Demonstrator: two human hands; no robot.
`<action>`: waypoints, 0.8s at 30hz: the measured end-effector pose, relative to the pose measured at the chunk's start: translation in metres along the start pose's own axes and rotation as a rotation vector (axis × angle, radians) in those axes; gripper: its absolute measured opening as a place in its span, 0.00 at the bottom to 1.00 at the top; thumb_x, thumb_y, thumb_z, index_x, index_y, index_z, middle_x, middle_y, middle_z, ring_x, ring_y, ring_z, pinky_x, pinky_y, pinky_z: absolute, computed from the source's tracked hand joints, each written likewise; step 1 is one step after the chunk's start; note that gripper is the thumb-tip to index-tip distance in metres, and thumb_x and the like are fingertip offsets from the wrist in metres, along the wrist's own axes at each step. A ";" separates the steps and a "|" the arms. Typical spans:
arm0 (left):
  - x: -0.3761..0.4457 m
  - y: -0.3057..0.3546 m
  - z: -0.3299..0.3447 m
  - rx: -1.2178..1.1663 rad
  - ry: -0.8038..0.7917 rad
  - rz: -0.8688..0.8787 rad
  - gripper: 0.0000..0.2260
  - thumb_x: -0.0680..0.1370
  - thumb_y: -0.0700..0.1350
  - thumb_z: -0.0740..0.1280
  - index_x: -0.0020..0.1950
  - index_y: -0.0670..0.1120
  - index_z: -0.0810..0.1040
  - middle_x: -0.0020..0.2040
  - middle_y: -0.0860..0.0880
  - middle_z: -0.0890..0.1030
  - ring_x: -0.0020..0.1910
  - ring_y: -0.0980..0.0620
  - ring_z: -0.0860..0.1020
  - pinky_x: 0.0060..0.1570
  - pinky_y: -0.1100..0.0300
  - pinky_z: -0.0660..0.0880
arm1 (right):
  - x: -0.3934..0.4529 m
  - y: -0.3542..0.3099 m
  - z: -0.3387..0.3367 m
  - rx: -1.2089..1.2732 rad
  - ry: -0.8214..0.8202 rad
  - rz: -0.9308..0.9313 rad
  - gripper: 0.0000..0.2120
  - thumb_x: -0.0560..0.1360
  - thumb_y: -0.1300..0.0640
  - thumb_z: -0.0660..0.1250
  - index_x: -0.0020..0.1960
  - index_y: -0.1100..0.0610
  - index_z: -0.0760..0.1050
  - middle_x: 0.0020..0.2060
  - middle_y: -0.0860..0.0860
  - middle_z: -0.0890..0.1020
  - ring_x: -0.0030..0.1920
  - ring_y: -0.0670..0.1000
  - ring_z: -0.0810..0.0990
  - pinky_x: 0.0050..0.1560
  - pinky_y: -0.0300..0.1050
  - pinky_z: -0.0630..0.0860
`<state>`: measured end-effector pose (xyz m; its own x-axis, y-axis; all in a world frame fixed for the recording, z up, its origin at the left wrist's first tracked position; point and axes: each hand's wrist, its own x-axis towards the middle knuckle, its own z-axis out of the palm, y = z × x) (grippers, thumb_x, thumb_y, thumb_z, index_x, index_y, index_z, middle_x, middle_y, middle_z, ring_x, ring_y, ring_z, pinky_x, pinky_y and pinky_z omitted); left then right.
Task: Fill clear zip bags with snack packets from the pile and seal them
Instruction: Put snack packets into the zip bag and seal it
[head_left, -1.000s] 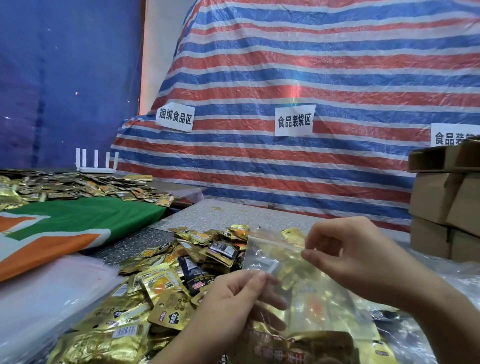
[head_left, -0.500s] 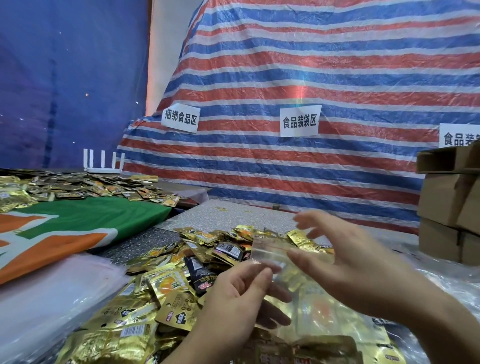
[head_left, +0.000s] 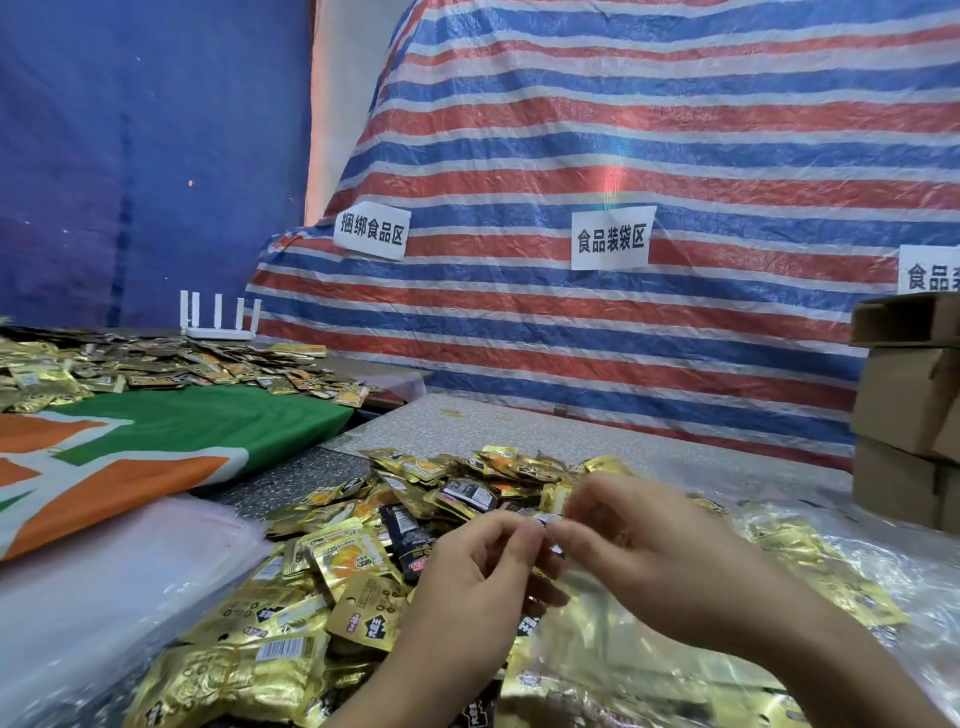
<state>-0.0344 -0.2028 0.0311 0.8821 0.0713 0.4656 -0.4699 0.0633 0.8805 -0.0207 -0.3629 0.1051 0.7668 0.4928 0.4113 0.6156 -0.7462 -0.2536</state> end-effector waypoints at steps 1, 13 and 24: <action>0.000 -0.002 -0.001 0.015 -0.005 -0.004 0.10 0.74 0.55 0.66 0.43 0.50 0.82 0.37 0.46 0.84 0.36 0.47 0.84 0.37 0.57 0.80 | -0.001 0.003 0.000 -0.038 -0.084 0.026 0.19 0.72 0.29 0.60 0.50 0.43 0.73 0.44 0.41 0.79 0.44 0.39 0.76 0.43 0.39 0.74; -0.002 -0.004 0.000 0.224 0.003 -0.025 0.02 0.76 0.41 0.72 0.47 0.46 0.85 0.38 0.48 0.86 0.35 0.57 0.82 0.39 0.67 0.77 | 0.006 0.024 0.003 0.053 -0.068 0.137 0.08 0.77 0.49 0.71 0.40 0.49 0.78 0.35 0.46 0.82 0.36 0.42 0.79 0.38 0.40 0.75; -0.002 -0.004 0.002 0.267 -0.004 -0.002 0.05 0.77 0.44 0.71 0.42 0.47 0.83 0.33 0.51 0.83 0.33 0.58 0.79 0.38 0.62 0.76 | 0.002 0.012 0.005 -0.019 -0.102 0.043 0.11 0.78 0.45 0.68 0.38 0.46 0.78 0.32 0.36 0.78 0.36 0.34 0.75 0.36 0.30 0.71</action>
<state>-0.0339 -0.2048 0.0269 0.8832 0.0678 0.4640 -0.4434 -0.2012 0.8735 -0.0110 -0.3685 0.0986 0.8073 0.5026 0.3094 0.5791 -0.7755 -0.2515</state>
